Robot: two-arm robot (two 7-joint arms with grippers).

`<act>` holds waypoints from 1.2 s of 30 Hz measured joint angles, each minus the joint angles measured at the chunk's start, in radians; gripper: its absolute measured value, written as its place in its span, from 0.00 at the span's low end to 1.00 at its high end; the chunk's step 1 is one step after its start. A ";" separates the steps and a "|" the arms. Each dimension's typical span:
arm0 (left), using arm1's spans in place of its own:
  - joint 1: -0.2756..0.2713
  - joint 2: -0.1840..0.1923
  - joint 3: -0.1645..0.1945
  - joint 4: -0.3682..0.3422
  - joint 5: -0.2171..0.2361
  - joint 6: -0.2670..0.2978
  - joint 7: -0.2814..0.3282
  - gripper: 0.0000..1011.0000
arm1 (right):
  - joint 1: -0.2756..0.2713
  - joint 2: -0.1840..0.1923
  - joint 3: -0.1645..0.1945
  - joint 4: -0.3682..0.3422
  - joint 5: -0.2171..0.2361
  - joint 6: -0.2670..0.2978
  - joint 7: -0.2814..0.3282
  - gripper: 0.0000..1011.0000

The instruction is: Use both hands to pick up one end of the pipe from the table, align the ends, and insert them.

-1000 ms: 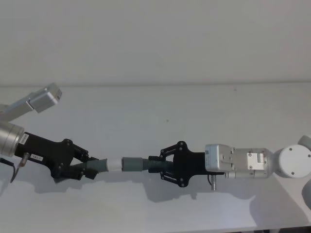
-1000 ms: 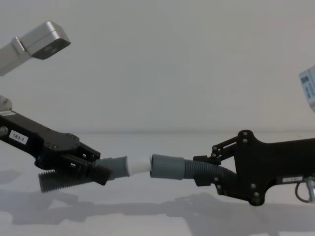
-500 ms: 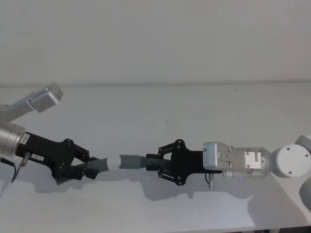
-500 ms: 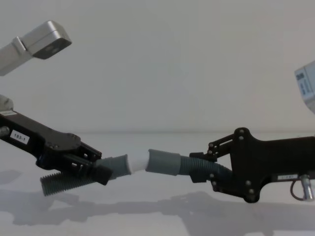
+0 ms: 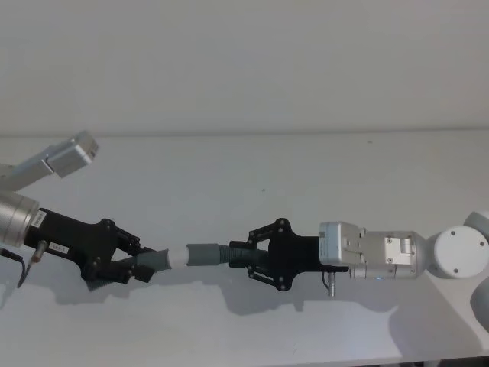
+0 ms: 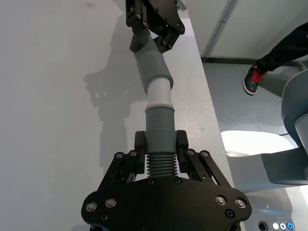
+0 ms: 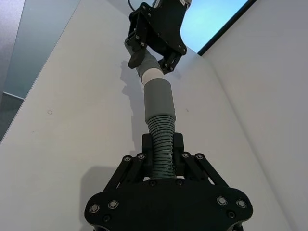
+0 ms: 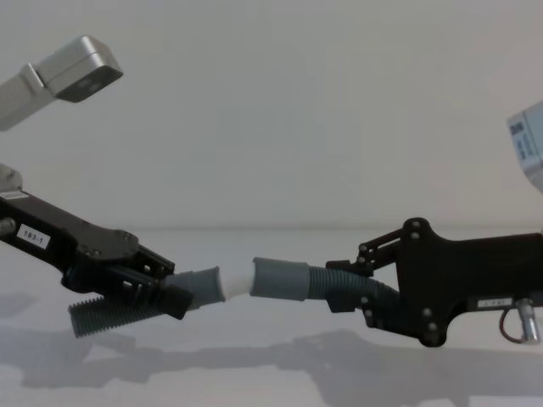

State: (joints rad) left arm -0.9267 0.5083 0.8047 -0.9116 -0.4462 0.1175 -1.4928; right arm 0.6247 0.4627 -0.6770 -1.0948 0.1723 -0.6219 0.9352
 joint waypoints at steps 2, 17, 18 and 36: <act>0.000 0.000 0.000 0.000 0.000 0.000 0.000 0.34 | 0.002 0.001 -0.002 0.000 0.002 0.000 0.001 0.21; 0.000 0.000 0.000 0.000 0.000 0.000 0.000 0.34 | 0.014 0.015 -0.019 -0.012 0.024 -0.002 0.031 0.21; 0.000 0.000 0.000 0.000 0.000 0.000 0.000 0.34 | 0.015 0.016 -0.020 -0.013 0.026 -0.002 0.034 0.21; 0.000 0.000 0.000 0.000 0.000 0.000 0.000 0.34 | 0.015 0.040 -0.051 -0.050 0.048 0.007 0.080 0.21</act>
State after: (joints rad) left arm -0.9266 0.5085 0.8046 -0.9117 -0.4460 0.1174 -1.4931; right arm 0.6401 0.5025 -0.7275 -1.1450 0.2199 -0.6154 1.0154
